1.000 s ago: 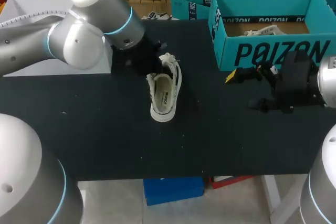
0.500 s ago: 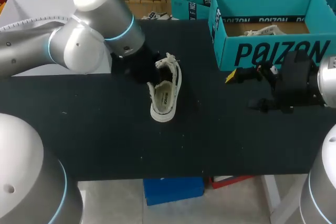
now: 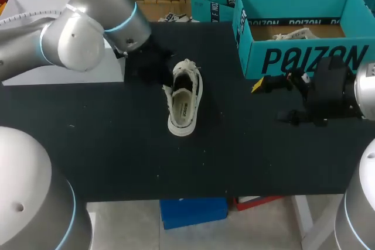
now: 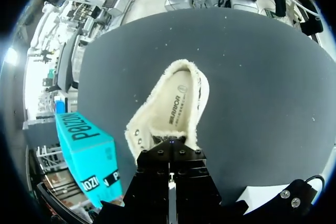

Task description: Take the shoe out of the shoebox, open the shoe tongue, remove and reinsert the insole, then place the shoe into the shoebox

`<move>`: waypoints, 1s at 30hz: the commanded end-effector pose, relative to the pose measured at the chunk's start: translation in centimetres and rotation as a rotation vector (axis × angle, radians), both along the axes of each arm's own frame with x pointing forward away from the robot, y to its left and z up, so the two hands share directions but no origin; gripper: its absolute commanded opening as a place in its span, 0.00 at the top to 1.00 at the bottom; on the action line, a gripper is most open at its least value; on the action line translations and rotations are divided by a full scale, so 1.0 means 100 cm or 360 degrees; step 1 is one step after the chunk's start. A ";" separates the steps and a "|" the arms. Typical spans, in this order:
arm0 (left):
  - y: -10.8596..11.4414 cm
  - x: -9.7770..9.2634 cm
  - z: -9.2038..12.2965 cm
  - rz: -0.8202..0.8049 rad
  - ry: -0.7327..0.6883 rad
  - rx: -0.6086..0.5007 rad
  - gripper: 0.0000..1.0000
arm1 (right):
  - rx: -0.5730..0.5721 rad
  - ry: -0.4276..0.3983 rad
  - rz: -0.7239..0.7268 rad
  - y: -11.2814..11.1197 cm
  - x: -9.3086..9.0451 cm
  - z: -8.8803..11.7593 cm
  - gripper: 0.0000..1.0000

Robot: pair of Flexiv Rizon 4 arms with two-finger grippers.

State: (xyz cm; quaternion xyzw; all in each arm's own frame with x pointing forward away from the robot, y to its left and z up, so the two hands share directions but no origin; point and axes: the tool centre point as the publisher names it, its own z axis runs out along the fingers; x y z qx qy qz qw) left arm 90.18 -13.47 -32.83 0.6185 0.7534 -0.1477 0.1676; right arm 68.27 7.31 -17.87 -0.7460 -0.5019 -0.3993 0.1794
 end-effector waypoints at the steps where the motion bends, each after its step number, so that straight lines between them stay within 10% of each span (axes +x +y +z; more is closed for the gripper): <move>1: 0.039 -0.010 0.028 0.0036 0.0136 -0.0152 1.00 | 0.0000 0.0000 0.0000 0.000 0.000 0.000 0.00; 19: 0.127 -0.033 0.045 0.0553 0.0406 -0.0244 1.00 | 0.0000 0.0000 0.0000 0.000 0.000 0.000 0.00; 20: 0.127 -0.033 0.045 0.0553 0.0406 -0.0244 0.78 | 0.0000 0.0000 0.0000 0.000 0.000 0.000 0.00; 21: 0.127 -0.033 0.045 0.0553 0.0406 -0.0244 0.07 | 0.0000 0.0000 0.0000 0.000 0.000 0.000 0.00; 30: 0.127 -0.033 0.045 0.0553 0.0406 -0.0244 0.00 | 0.0000 0.0000 0.0000 0.000 0.000 0.000 0.00</move>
